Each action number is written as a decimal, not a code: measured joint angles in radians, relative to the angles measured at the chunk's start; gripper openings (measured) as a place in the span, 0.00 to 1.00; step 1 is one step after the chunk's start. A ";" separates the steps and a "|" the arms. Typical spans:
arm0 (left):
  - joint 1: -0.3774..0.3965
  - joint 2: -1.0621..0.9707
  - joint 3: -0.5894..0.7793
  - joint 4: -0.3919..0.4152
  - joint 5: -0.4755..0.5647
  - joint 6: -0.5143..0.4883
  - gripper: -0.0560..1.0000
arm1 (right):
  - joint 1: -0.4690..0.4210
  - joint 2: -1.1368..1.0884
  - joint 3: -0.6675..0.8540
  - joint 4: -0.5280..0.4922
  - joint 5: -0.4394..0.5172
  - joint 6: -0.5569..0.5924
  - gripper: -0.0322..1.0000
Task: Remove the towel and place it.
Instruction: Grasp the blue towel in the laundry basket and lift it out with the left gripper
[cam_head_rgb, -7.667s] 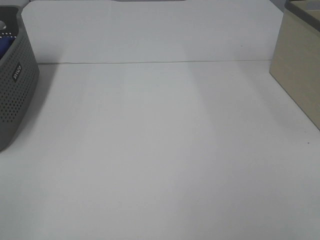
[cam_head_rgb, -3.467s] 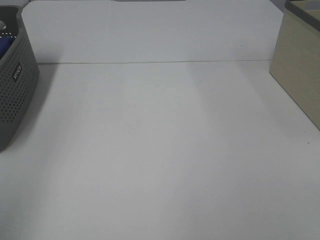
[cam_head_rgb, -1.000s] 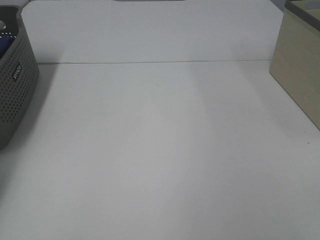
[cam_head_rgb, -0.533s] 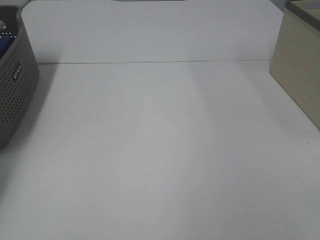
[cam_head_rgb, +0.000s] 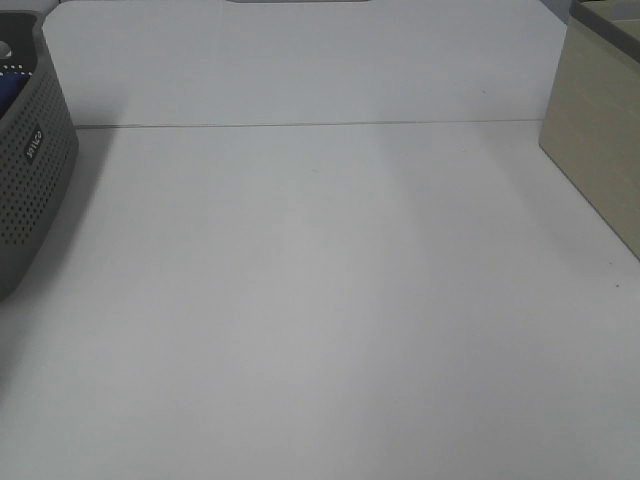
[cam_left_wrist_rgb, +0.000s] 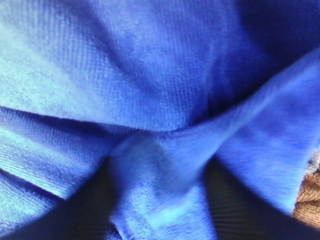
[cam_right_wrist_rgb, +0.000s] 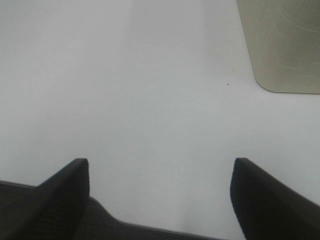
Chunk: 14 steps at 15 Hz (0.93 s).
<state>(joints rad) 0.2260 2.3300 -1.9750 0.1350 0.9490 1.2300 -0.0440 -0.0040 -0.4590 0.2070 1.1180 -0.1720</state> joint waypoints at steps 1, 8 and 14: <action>0.000 0.000 0.000 0.000 0.000 0.000 0.36 | 0.000 0.000 0.000 0.000 0.000 0.000 0.77; 0.000 0.000 0.000 0.000 0.016 -0.003 0.07 | 0.000 0.000 0.000 0.000 0.000 0.000 0.77; -0.021 -0.116 0.000 0.002 0.072 -0.025 0.06 | 0.000 0.000 0.000 0.000 0.000 0.000 0.77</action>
<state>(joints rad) 0.2050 2.2140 -1.9750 0.1370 1.0210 1.2050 -0.0440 -0.0040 -0.4590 0.2070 1.1180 -0.1720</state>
